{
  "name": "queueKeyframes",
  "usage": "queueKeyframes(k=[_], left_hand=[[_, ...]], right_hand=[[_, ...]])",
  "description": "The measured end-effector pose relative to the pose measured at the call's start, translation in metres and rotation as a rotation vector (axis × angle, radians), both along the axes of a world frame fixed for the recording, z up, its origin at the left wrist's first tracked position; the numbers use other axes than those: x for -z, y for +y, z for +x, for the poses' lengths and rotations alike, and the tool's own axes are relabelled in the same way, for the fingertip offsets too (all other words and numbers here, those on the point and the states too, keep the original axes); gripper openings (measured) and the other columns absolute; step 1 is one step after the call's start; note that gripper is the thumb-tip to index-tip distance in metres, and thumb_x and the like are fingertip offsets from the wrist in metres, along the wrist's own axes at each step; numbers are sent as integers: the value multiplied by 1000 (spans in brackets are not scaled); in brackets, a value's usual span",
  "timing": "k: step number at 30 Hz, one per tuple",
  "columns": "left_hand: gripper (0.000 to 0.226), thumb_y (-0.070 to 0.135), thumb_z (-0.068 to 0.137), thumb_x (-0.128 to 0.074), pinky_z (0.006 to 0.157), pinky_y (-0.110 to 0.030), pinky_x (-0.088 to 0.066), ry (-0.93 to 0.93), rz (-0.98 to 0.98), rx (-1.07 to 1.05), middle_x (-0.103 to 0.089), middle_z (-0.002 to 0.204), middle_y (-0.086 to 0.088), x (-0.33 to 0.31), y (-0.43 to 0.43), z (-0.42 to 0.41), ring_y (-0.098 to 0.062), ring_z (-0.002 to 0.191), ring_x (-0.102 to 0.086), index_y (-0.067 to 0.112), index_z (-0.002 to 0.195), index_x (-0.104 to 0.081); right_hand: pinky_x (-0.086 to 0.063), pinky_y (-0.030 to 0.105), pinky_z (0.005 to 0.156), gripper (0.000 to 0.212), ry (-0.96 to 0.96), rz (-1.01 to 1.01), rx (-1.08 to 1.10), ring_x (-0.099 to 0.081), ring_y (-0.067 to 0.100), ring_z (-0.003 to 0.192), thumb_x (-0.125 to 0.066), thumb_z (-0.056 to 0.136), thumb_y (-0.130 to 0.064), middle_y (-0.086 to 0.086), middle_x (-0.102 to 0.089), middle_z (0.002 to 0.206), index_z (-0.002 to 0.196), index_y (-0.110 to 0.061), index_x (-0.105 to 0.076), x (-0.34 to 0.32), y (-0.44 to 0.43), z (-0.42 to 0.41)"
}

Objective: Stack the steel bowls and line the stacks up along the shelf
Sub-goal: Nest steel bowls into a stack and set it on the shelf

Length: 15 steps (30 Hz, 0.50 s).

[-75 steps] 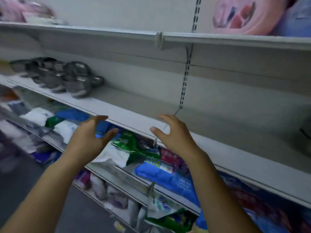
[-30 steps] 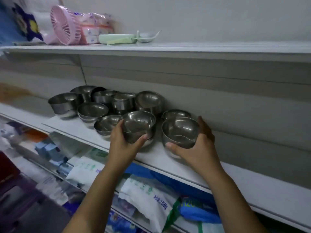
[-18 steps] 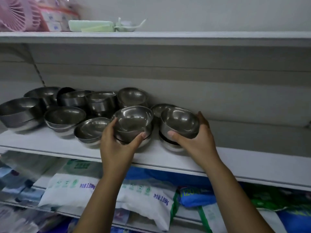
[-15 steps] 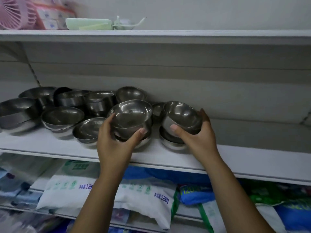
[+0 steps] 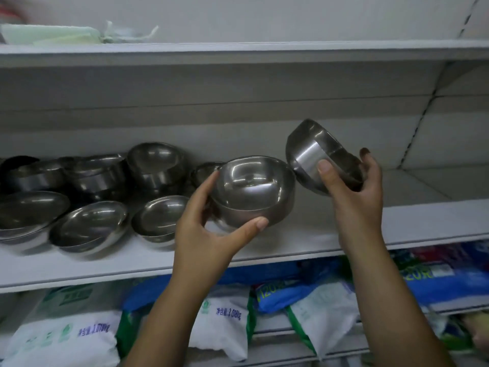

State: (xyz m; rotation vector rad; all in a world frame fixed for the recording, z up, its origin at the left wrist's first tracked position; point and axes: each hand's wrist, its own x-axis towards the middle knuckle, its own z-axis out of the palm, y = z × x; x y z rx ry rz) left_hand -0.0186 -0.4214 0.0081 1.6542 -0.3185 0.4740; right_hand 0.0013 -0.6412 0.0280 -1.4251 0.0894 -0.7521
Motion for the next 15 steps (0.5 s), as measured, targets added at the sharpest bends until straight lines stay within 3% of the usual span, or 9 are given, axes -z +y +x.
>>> queueKeyframes(k=[4,7,10,12,15], left_hand=[[98,45,51,-95,103,-36,-52,80,-40,144,-66,132,13,14,-42,3,-7,121,-64,39,140,-53],[99,43,49,-98,105,-36,-52,166,-52,237,-68,130,15,29,-73,5,-6,121,-64,41,138,-56],[99,37,51,-99,101,-21,-51,202,-38,273,-65,132,19,39,-94,8,5,122,-59,41,140,-54],[102,33,53,-97,97,-12,-49,218,-14,271,-62,131,23,43,-101,12,11,119,-58,39,144,-50],[116,43,51,-98,110,-25,-45,235,31,222,-56,142,21,47,-103,23,8,128,-53,36,152,-40]], right_hand=[[-45,-1,81,108,-6,11,99,-52,-27,101,-76,64,-53,-21,-50,131,157,-24,-30,0,-36,-17],[-46,8,94,107,15,-9,149,-52,-9,117,-75,64,-55,-10,-46,145,157,-24,-31,0,-58,-26],[-44,20,103,106,33,-13,154,-49,3,128,-76,65,-54,-7,-44,151,157,-26,-31,1,-74,-29],[-44,17,99,105,49,-20,122,-51,1,124,-76,66,-53,-8,-44,149,157,-27,-30,5,-81,-27],[-46,8,88,102,62,-33,36,-54,-14,109,-76,67,-47,-14,-49,137,156,-27,-31,9,-84,-19]])
